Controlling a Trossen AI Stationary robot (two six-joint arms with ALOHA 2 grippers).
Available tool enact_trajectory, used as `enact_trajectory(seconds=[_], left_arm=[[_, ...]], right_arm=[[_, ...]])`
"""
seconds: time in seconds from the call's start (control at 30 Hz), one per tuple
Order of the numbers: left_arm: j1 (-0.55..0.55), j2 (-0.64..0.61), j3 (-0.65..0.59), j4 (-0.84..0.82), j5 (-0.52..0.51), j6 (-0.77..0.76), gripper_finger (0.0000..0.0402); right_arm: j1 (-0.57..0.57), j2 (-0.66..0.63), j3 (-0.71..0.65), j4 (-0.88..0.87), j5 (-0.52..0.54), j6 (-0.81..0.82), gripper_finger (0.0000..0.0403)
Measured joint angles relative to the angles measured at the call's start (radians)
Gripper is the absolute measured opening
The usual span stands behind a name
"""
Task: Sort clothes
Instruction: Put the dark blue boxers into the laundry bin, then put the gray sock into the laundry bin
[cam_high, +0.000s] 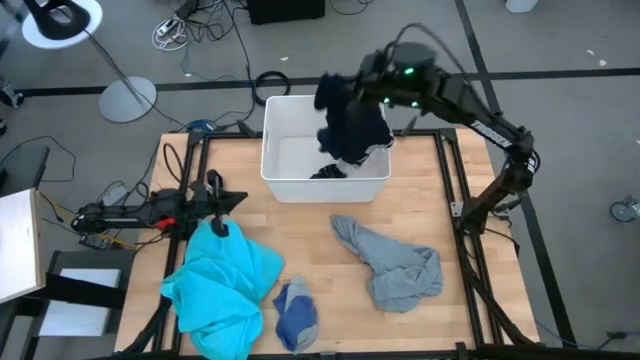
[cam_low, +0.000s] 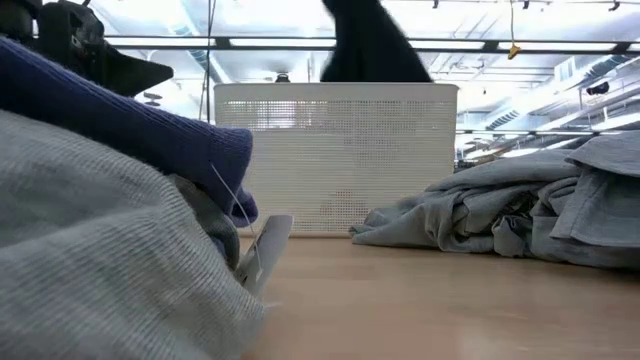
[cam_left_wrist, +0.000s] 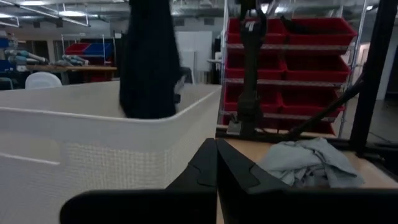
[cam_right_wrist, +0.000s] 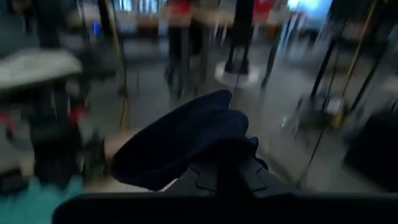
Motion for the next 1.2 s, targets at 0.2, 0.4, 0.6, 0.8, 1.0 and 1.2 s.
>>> enact_trajectory(seconds=[0.2, 0.4, 0.6, 0.8, 1.0, 1.2], left_arm=[[0.000, 0.000, 0.000, 0.100, 0.000, -0.100, 0.0001], [0.000, 0.000, 0.000, 0.197, 0.000, -0.129, 0.0001], [0.000, 0.000, 0.000, 0.262, 0.000, -0.127, 0.0001], [0.000, 0.000, 0.000, 0.259, -0.007, -0.127, 0.0001], [0.000, 0.000, 0.000, 0.259, -0.004, -0.128, 0.0001], [-0.002, 0.013, 0.093, 0.100, 0.054, -0.128, 0.0001]], right_arm=[[-0.029, 0.003, -0.231, -0.081, -0.005, 0.001, 0.0046], [-0.055, 0.003, -0.321, -0.207, 0.000, 0.056, 0.0095], [-0.057, -0.001, -0.279, -0.380, -0.014, 0.060, 0.0145], [-0.045, -0.003, -0.205, -0.483, -0.035, 0.062, 0.0167], [-0.008, -0.009, -0.164, -0.581, -0.083, 0.052, 0.0168], [0.060, -0.075, -0.164, -0.632, -0.069, 0.098, 0.0166]])
